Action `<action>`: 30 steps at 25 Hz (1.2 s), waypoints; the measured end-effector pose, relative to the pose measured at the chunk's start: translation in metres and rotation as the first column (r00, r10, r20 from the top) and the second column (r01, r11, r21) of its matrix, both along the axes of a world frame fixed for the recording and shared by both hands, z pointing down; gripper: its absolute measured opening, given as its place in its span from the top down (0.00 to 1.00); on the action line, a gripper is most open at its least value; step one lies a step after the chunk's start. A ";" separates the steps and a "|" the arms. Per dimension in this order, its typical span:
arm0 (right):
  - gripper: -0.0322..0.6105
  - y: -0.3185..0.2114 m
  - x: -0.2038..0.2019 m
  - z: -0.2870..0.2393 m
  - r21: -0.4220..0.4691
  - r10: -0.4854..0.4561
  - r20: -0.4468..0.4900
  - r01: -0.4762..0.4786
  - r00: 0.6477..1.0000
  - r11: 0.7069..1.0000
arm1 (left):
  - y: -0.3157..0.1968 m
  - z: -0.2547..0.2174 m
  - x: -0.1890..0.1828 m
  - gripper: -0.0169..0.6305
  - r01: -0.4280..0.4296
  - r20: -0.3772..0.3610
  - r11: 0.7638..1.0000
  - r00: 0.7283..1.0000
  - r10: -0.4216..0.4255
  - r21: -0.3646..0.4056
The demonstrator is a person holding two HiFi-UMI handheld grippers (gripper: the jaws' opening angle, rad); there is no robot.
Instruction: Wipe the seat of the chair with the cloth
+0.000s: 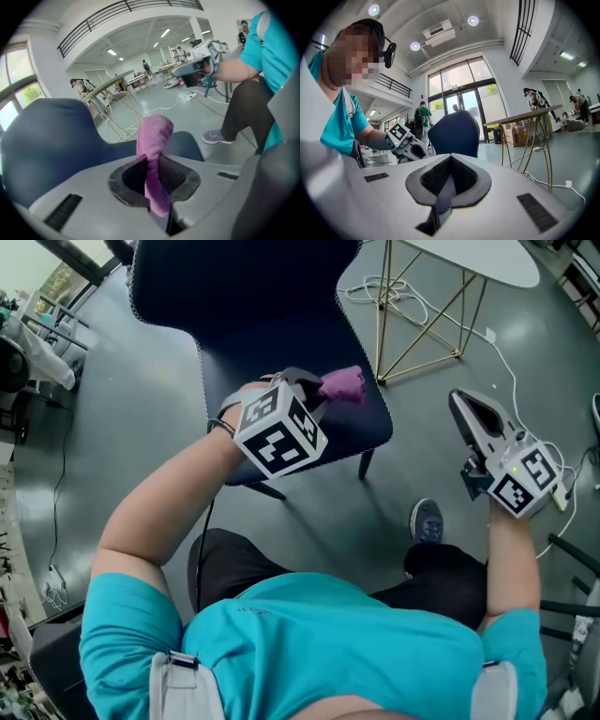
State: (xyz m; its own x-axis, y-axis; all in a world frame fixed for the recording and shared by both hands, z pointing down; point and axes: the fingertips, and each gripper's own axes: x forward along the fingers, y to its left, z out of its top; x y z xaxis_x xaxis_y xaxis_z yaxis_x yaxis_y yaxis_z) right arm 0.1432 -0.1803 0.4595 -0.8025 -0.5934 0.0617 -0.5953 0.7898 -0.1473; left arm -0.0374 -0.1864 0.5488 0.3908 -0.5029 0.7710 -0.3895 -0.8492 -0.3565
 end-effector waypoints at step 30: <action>0.96 -0.028 0.064 0.035 -0.071 0.067 -0.032 -0.069 0.997 0.995 | -0.292 0.088 0.003 0.90 0.080 0.416 0.950 0.886 -0.207 0.302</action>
